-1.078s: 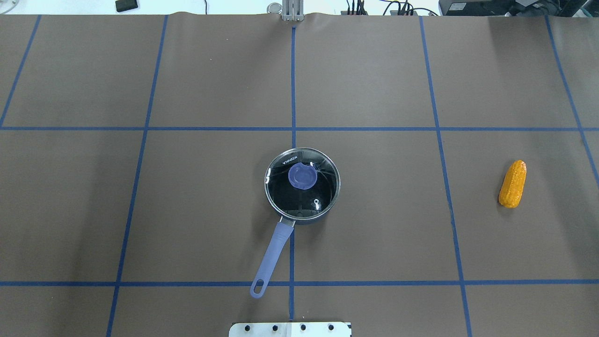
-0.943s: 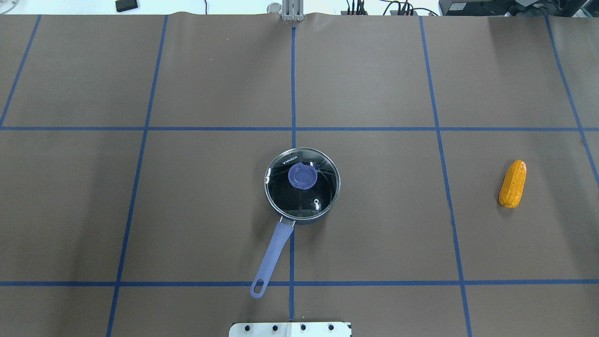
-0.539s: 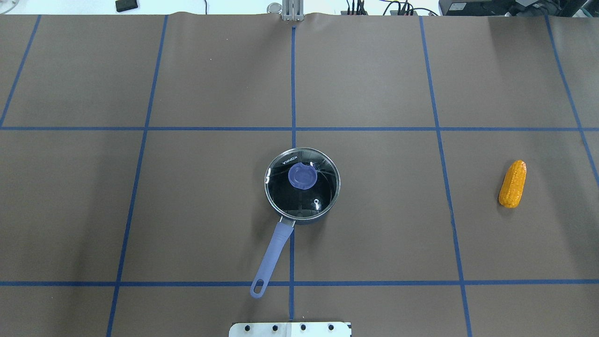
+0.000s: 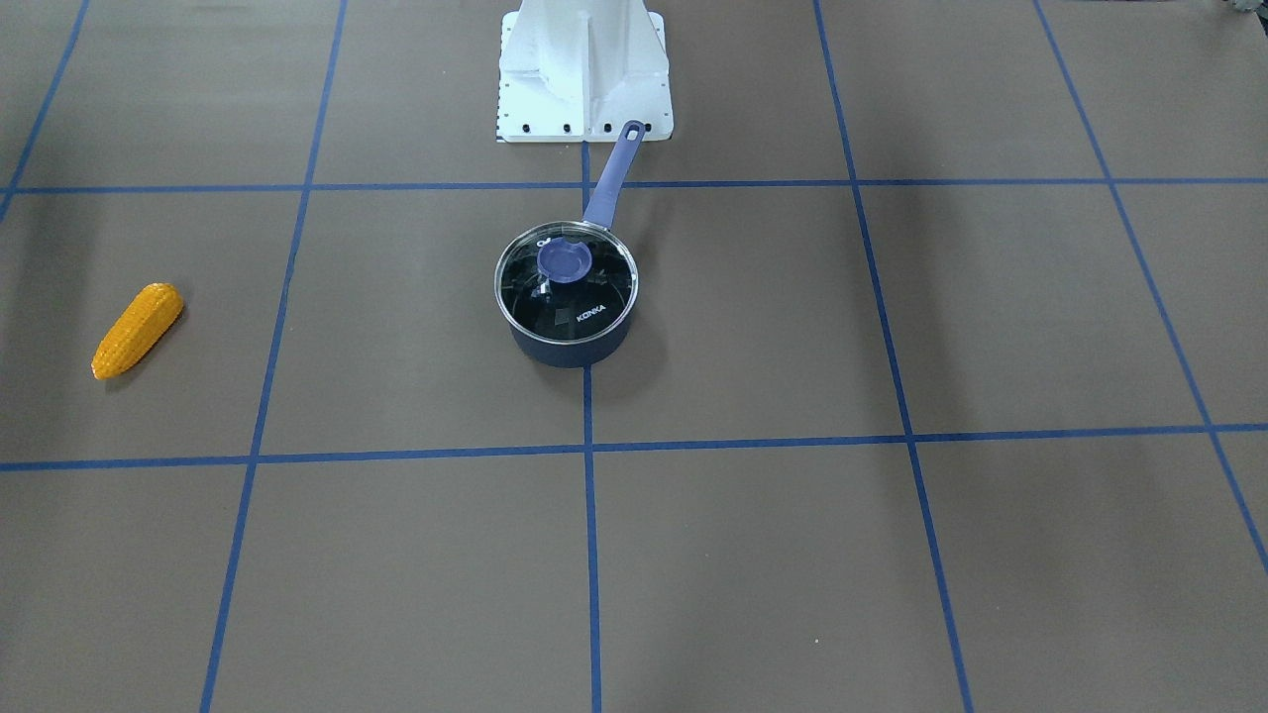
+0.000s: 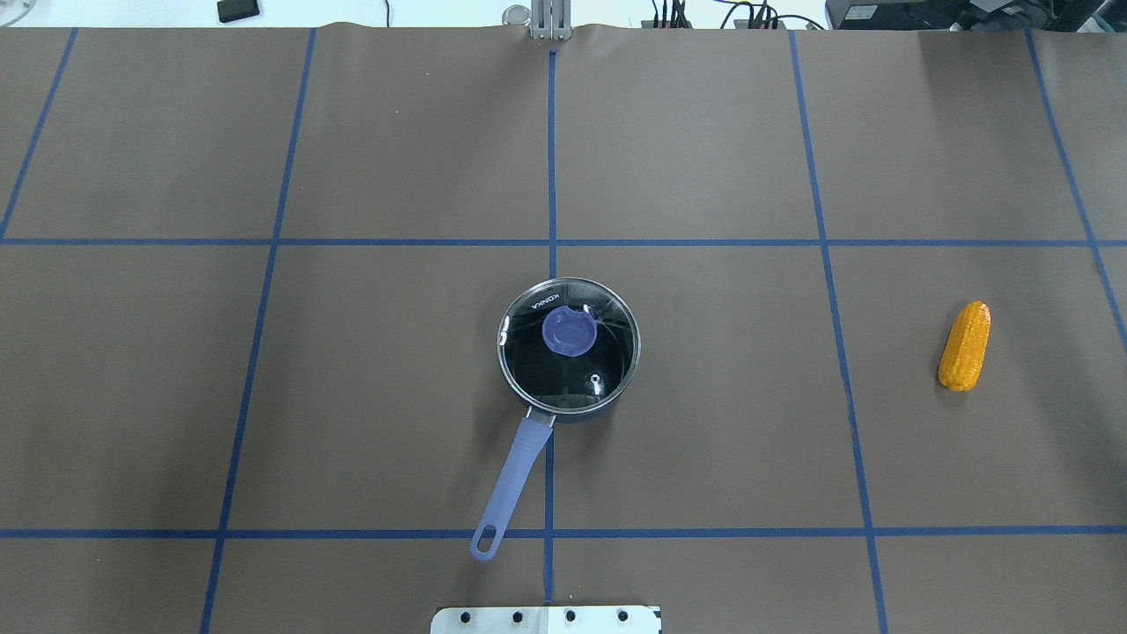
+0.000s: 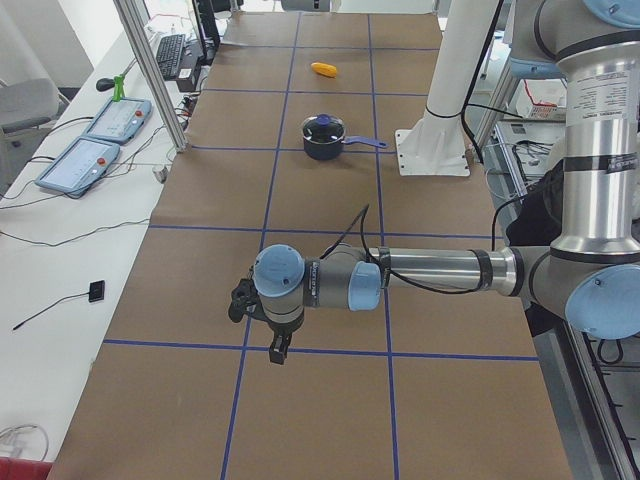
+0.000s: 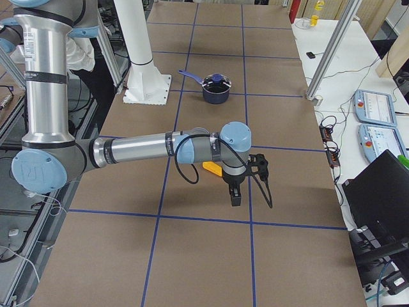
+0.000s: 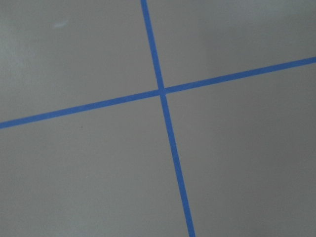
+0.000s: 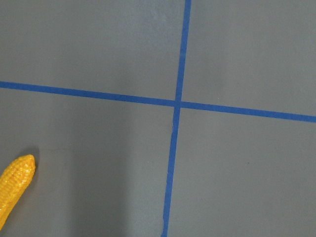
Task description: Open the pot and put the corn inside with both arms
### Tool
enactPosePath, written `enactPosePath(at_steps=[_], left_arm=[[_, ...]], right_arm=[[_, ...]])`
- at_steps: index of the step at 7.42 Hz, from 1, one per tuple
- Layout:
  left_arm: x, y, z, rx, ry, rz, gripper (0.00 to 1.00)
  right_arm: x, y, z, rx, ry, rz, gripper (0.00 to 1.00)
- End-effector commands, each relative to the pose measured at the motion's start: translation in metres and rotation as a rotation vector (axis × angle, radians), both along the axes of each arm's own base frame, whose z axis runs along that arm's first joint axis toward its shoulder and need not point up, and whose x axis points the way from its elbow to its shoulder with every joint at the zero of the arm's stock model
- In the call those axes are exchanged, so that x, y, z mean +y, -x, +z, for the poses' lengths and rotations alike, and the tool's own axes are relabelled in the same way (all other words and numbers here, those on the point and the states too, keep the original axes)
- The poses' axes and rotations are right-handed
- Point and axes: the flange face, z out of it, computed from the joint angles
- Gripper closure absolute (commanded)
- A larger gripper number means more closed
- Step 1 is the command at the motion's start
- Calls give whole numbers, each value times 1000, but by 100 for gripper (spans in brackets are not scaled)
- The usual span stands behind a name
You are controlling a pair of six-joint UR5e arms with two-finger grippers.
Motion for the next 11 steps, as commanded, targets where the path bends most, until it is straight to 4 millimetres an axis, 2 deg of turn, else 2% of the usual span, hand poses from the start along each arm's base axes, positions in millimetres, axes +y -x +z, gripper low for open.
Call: enactPosePath(at_steps=[1, 2, 3, 4, 5, 6, 7, 8, 10, 11], left_arm=[[-39, 0, -49, 0, -205, 3, 1], [-38, 0, -56, 2, -239, 12, 1], [-41, -2, -63, 30, -251, 18, 1], [-43, -4, -75, 35, -302, 4, 1], [-57, -24, -100, 67, -310, -24, 1], [-70, -59, -122, 115, -241, -47, 1], [-75, -94, -151, 144, -191, -74, 1], [-73, -126, -170, 145, -135, -123, 1], [-73, -218, -213, 164, -36, -155, 1], [-82, -261, -258, 183, 42, -157, 1]], right_arm=[[-15, 0, -35, -3, -74, 3, 0], [-18, 0, -40, -4, -147, 4, 0], [-20, 1, -29, -6, -182, 5, 0], [-26, 1, -35, -8, -207, 16, 0], [-28, 12, -45, -27, -185, 50, 0], [-38, 37, -63, -47, -159, 71, 0], [-47, 64, -76, -60, -132, 78, 0], [-51, 87, -82, -44, -101, 101, 0], [-47, 131, -89, -32, -40, 136, 0], [-46, 144, -89, -24, -43, 139, 0]])
